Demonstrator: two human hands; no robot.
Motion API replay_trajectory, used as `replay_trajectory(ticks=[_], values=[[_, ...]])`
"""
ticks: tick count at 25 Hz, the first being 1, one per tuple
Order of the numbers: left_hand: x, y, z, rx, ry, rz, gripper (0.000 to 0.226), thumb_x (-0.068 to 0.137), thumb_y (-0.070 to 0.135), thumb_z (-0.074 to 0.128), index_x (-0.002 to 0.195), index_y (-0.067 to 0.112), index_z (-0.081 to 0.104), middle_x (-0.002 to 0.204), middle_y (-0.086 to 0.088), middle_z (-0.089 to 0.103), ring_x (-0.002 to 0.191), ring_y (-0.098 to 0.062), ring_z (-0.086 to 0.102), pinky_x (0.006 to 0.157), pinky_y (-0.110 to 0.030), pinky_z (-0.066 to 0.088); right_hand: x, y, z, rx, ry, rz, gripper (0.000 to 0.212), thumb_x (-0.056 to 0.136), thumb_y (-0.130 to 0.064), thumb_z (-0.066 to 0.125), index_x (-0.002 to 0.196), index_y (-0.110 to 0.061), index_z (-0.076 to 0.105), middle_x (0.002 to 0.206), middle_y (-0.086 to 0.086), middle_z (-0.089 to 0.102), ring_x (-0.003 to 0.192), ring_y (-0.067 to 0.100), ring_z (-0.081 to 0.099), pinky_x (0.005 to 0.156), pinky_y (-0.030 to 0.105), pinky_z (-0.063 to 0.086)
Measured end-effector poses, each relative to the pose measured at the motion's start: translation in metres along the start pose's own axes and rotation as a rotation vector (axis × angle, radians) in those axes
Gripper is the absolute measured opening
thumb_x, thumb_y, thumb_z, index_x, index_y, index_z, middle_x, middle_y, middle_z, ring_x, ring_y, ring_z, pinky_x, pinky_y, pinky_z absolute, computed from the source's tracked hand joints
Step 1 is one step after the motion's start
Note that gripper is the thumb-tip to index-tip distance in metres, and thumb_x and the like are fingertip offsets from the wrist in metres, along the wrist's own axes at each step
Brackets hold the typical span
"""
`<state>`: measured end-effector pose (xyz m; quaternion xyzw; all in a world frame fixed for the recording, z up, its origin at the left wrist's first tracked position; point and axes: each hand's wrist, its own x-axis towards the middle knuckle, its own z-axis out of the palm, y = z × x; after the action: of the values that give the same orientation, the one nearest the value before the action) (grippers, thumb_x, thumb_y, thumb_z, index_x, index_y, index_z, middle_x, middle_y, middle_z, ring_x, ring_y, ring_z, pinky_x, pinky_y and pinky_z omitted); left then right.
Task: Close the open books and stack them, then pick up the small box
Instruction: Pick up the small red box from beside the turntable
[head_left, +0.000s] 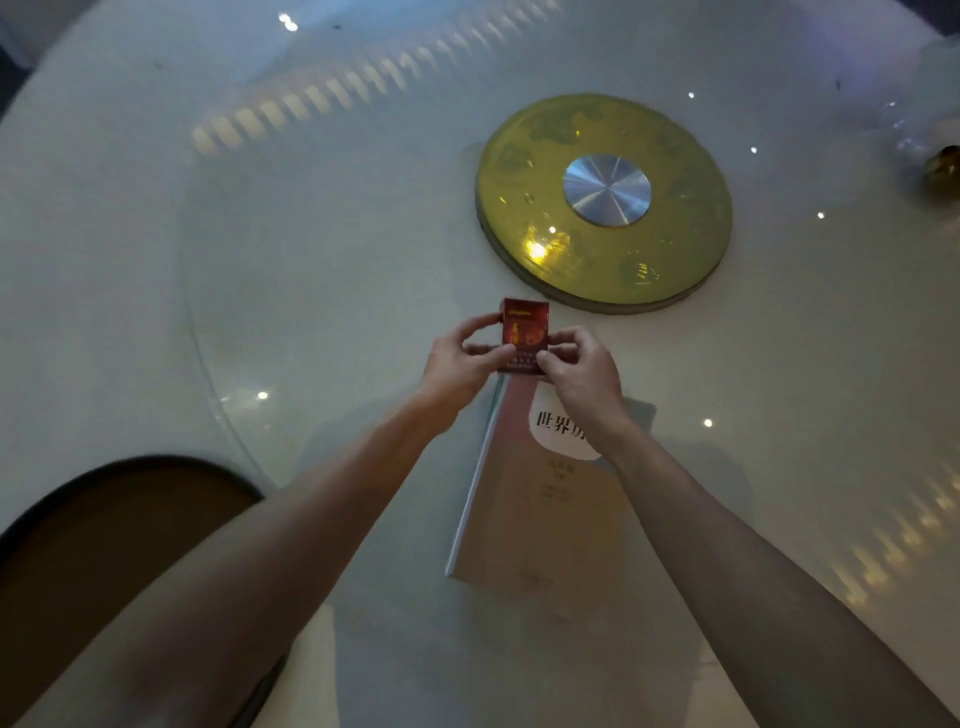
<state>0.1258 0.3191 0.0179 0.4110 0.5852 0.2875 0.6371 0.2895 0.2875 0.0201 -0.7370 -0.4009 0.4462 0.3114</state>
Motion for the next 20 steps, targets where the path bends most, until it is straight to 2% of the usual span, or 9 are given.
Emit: replay_trajectory(ticks=[2,5,11,13,16,19,20], values=[[-0.026,-0.004,-0.013,-0.044,0.036,0.027,0.047,0.091,0.006,0.072,0.136,0.019,0.061,0.091,-0.007,0.073,0.061,0.005,0.07,0.054,-0.007,0.047,-0.019,-0.009,0.008,-0.075,-0.053,-0.073,0.01,0.099,-0.014,0.064,0.109,-0.017,0.064,0.098,0.001,0.074,0.096,0.022,0.074,0.079,0.034,0.059],[-0.059,-0.013,-0.036,-0.105,0.094,0.036,0.048,0.09,0.007,0.073,0.136,0.019,0.062,0.089,-0.005,0.073,0.06,0.007,0.068,0.055,-0.008,0.047,-0.048,-0.019,0.029,-0.166,-0.097,-0.145,0.013,0.097,-0.019,0.065,0.11,-0.018,0.065,0.098,-0.001,0.075,0.095,0.019,0.074,0.087,0.046,0.062],[-0.134,-0.059,-0.104,-0.169,0.252,0.003,0.045,0.09,0.009,0.074,0.132,0.022,0.064,0.088,-0.002,0.074,0.066,0.002,0.067,0.058,-0.012,0.045,-0.111,-0.028,0.099,-0.184,-0.252,-0.096,0.011,0.097,-0.016,0.066,0.108,-0.014,0.065,0.102,0.008,0.077,0.096,0.027,0.075,0.089,0.057,0.06],[-0.159,-0.082,-0.127,-0.175,0.327,-0.024,0.045,0.089,0.01,0.075,0.131,0.022,0.064,0.091,-0.004,0.075,0.074,-0.006,0.07,0.067,-0.019,0.05,-0.135,-0.023,0.13,-0.208,-0.296,-0.088,0.008,0.096,-0.013,0.066,0.097,-0.021,0.064,0.097,0.007,0.077,0.094,0.03,0.076,0.086,0.06,0.06],[-0.196,-0.121,-0.16,-0.119,0.454,-0.037,0.048,0.086,0.016,0.077,0.132,0.025,0.066,0.096,-0.003,0.076,0.09,-0.015,0.073,0.086,-0.035,0.058,-0.171,-0.015,0.179,-0.251,-0.36,-0.073,0.018,0.093,-0.013,0.068,0.087,-0.029,0.061,0.094,0.006,0.078,0.092,0.029,0.077,0.086,0.059,0.06],[-0.233,-0.152,-0.191,-0.069,0.566,-0.069,0.046,0.088,0.019,0.075,0.132,0.023,0.064,0.096,0.001,0.069,0.09,-0.011,0.065,0.079,-0.024,0.053,-0.203,-0.008,0.221,-0.303,-0.453,-0.064,0.007,0.093,-0.018,0.068,0.097,-0.024,0.067,0.098,0.006,0.079,0.093,0.023,0.076,0.089,0.056,0.06],[-0.244,-0.161,-0.2,-0.069,0.592,-0.084,0.046,0.088,0.019,0.075,0.133,0.024,0.064,0.097,0.002,0.068,0.09,-0.009,0.064,0.076,-0.021,0.051,-0.212,-0.007,0.233,-0.327,-0.484,-0.057,0.01,0.093,-0.021,0.068,0.103,-0.021,0.069,0.1,0.005,0.079,0.094,0.023,0.076,0.089,0.055,0.061]])
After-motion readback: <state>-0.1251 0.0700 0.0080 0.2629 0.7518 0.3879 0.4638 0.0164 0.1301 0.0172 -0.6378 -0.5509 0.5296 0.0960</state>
